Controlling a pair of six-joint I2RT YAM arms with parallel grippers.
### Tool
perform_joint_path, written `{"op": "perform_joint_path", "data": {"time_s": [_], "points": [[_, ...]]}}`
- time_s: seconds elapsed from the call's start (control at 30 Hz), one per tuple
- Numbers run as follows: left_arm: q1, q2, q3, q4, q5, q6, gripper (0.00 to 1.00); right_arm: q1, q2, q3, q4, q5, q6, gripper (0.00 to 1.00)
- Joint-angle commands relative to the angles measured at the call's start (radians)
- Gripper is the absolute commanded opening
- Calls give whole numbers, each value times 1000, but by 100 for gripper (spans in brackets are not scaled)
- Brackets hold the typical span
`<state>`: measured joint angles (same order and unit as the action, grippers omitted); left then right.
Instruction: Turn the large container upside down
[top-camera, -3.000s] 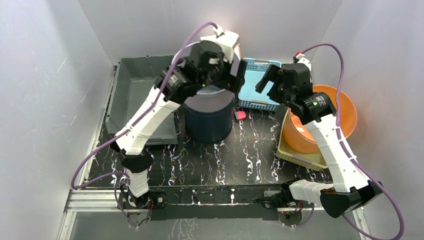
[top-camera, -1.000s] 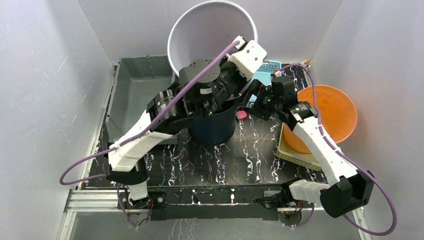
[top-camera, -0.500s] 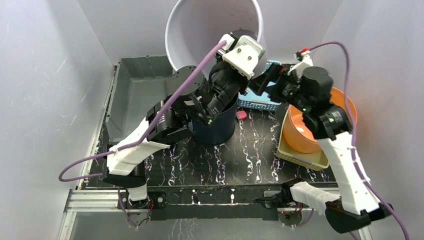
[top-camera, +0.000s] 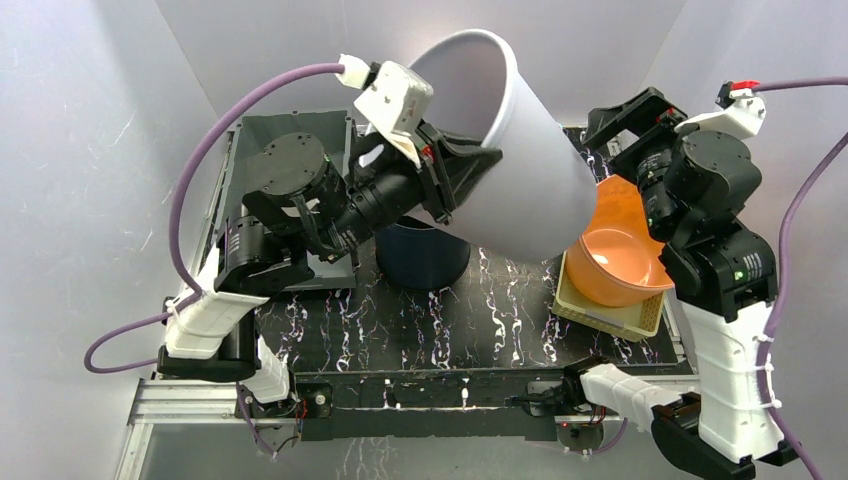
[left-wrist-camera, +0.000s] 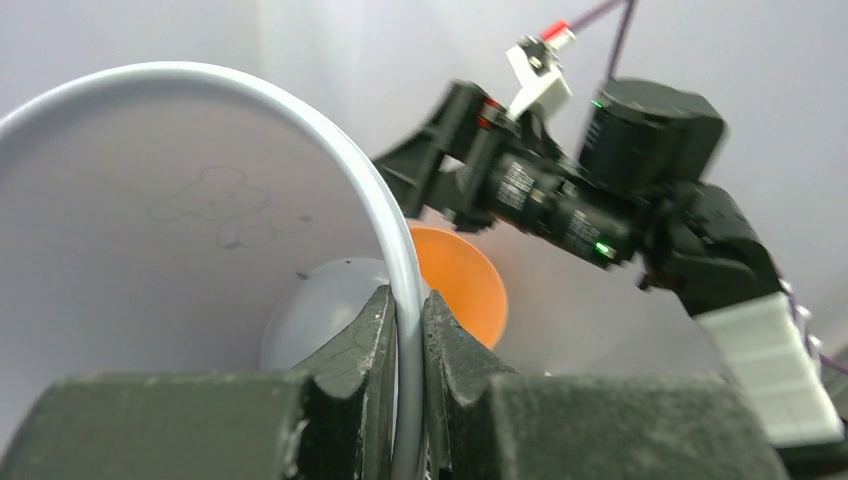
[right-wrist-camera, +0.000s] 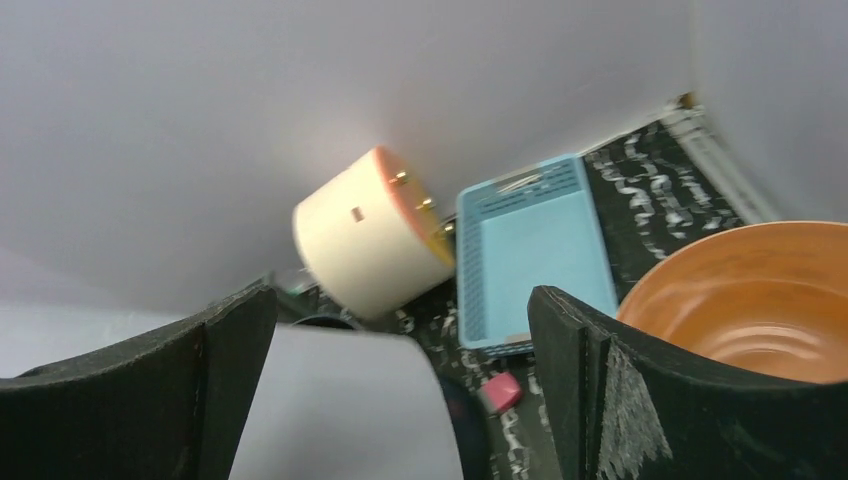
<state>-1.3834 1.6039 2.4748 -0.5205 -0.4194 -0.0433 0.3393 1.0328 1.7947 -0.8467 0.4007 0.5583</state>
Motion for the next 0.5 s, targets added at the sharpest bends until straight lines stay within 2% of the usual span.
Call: {"op": "perform_joint_path", "data": {"time_s": [0.0,0.17,0.27,0.37,0.47], "points": [[-4,4,28,-38,158,-107,0,1,82,69,-55,242,-104,98],[-4,-38,-70,-59,221,-177,0,1,156,142,-151,344,-131,98],[-4,-63,-185,-88,205,-260,0,0,161,132,-144,306,-173,98],[-4,-87,-347,-88,187,-339,0,1,174,124,-183,291,-164,98],[-4,-197,-572,-9,146,-415,0,1,179,87,-197,258,-161,98]]}}
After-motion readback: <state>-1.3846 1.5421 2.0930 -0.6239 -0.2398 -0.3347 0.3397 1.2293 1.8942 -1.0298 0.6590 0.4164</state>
